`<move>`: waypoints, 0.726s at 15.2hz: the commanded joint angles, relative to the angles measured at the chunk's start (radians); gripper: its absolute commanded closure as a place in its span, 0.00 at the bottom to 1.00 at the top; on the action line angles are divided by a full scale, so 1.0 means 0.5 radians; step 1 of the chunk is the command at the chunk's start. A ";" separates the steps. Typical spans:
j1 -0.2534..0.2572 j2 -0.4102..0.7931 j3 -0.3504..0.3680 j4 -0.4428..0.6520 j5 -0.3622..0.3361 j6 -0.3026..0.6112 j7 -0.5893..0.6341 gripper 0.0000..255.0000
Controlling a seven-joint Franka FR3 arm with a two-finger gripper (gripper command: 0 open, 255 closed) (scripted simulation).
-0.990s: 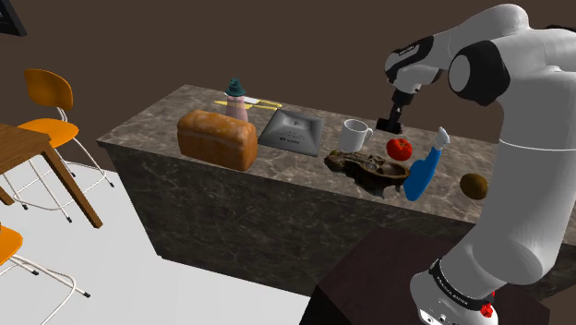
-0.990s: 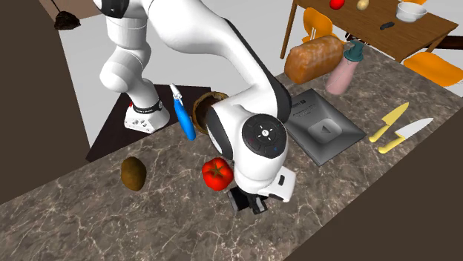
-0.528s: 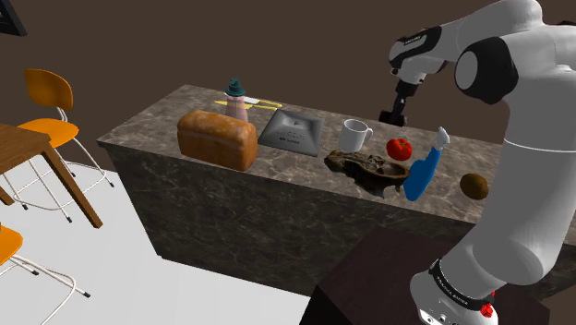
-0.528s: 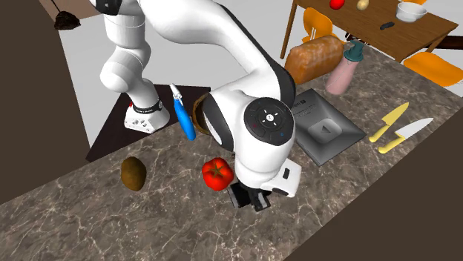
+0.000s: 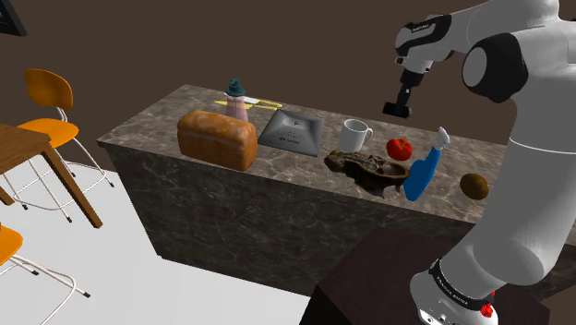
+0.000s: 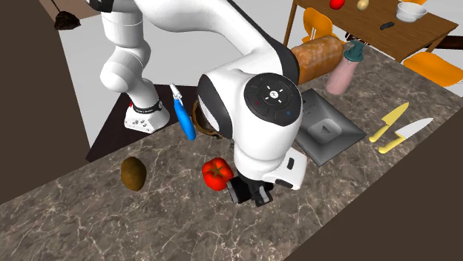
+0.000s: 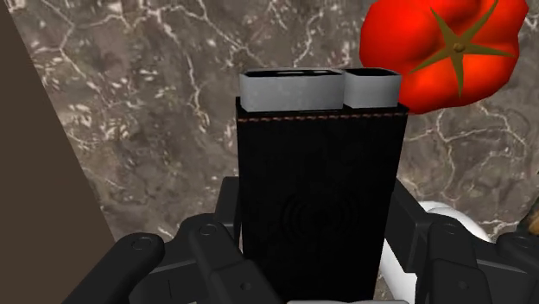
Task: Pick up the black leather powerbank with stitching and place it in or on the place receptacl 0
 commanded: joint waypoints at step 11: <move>0.354 -0.553 -0.018 -0.405 -0.392 0.029 0.405 1.00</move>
